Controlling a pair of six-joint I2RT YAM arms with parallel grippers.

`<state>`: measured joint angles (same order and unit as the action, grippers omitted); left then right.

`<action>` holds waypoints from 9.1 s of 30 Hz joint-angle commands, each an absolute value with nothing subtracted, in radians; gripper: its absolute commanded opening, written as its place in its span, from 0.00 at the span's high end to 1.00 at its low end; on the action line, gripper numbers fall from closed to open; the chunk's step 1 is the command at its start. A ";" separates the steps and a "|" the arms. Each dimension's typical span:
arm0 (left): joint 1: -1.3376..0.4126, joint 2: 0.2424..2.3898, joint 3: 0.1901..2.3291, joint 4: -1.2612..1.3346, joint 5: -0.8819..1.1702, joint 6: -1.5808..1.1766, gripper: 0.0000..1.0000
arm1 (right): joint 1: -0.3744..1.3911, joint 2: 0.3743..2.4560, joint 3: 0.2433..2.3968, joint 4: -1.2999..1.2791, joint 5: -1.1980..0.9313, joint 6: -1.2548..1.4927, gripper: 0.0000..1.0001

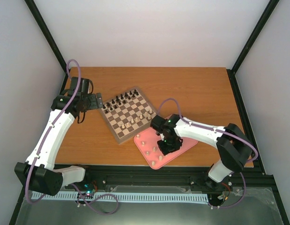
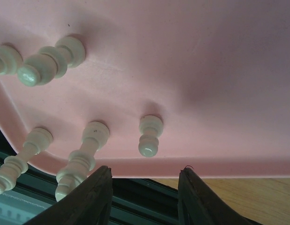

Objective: Set up the chess pieces on the board
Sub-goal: Pick up the chess piece from the storage box, then place the chess piece on the chessboard, then pick up the chess piece from the storage box.

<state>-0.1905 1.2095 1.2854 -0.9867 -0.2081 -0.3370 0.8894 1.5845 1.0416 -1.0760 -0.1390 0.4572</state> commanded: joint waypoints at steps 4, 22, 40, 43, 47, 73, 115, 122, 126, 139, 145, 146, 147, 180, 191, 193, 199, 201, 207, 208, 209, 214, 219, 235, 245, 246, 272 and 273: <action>-0.184 1.202 1.282 -0.971 -0.200 -0.337 0.00 | 0.899 1.625 1.016 -1.032 -0.154 0.458 0.60; -0.184 1.207 1.290 -0.969 -0.201 -0.337 0.00 | 0.893 1.698 1.014 -0.995 -0.156 0.459 0.68; -0.184 1.207 1.286 -0.971 -0.200 -0.336 0.00 | 0.882 1.711 1.223 -1.147 -0.029 0.433 0.97; -0.184 1.202 1.283 -0.971 -0.204 -0.335 0.00 | 0.883 1.758 1.393 -1.221 0.004 0.405 0.97; -0.184 1.206 1.329 -0.998 -0.214 -0.325 0.00 | 0.890 1.844 1.608 -1.278 -0.003 0.369 0.97; -0.184 1.225 1.514 -1.008 -0.311 -0.323 0.00 | 0.997 2.413 2.387 -1.330 -0.291 0.191 0.96; -0.184 1.266 1.513 -1.007 -0.275 -0.319 0.00 | 0.985 2.559 2.456 -1.250 -0.190 0.179 0.92; -0.184 1.268 1.507 -1.003 -0.275 -0.319 0.00 | 0.983 2.558 2.456 -1.250 -0.189 0.177 0.88; -0.184 1.267 1.502 -1.003 -0.275 -0.319 0.00 | 0.983 2.556 2.456 -1.248 -0.192 0.174 0.86; -0.184 1.270 1.492 -0.999 -0.276 -0.318 0.00 | 0.983 2.534 2.451 -1.233 -0.221 0.153 0.78; -0.184 1.269 1.487 -0.997 -0.276 -0.318 0.00 | 0.985 2.524 2.451 -1.215 -0.235 0.145 0.78; -0.184 1.270 1.486 -0.998 -0.275 -0.318 0.00 | 0.985 2.525 2.452 -1.215 -0.236 0.146 0.78; -0.184 1.270 1.484 -0.996 -0.275 -0.318 0.00 | 0.985 2.525 2.451 -1.216 -0.235 0.146 0.78; -0.184 1.272 1.466 -0.991 -0.268 -0.317 0.00 | 0.983 2.399 2.451 -1.174 -0.179 0.148 0.66; -0.184 1.271 1.470 -0.995 -0.265 -0.314 0.00 | 0.941 2.191 2.310 -1.236 0.069 0.215 0.52; -0.184 1.271 1.466 -0.994 -0.257 -0.315 0.00 | 0.922 2.119 2.184 -1.233 0.084 0.211 0.52; -0.184 1.278 1.460 -0.994 -0.234 -0.319 0.00 | 0.911 1.915 1.850 -1.205 0.086 0.241 0.44; -0.184 1.281 1.461 -0.994 -0.234 -0.318 0.00 | 0.910 1.859 1.745 -1.184 0.081 0.263 0.43; -0.184 1.291 1.458 -0.994 -0.216 -0.323 0.00 | 0.906 1.813 1.616 -1.143 0.027 0.280 0.43; -0.184 1.294 1.459 -0.995 -0.210 -0.323 0.00 | 0.907 1.821 1.614 -1.136 0.015 0.276 0.44; -0.184 1.295 1.460 -0.995 -0.207 -0.324 0.00 | 0.907 1.829 1.610 -1.128 0.000 0.271 0.44; -0.184 1.284 1.460 -1.004 -0.223 -0.322 0.00 | 0.907 1.837 1.553 -1.069 -0.032 0.256 0.45; -0.184 1.275 1.443 -1.004 -0.225 -0.321 0.00 | 0.926 1.835 1.500 -1.059 -0.024 0.241 0.47; -0.184 1.288 1.421 -0.987 -0.203 -0.326 0.00 | 0.985 1.737 1.328 -1.092 -0.024 0.341 0.48; -0.184 1.278 1.403 -0.985 -0.202 -0.326 0.00 | 0.985 1.757 1.278 -1.053 -0.085 0.328 0.50; -0.184 1.276 1.402 -0.985 -0.202 -0.326 0.00 | 0.985 1.761 1.272 -1.046 -0.090 0.327 0.52; -0.184 1.270 1.399 -0.987 -0.201 -0.326 0.00 | 0.960 1.857 1.250 -0.983 -0.114 0.311 0.71; -0.184 1.269 1.399 -0.987 -0.202 -0.326 0.00 | 0.960 1.858 1.248 -0.983 -0.116 0.312 0.72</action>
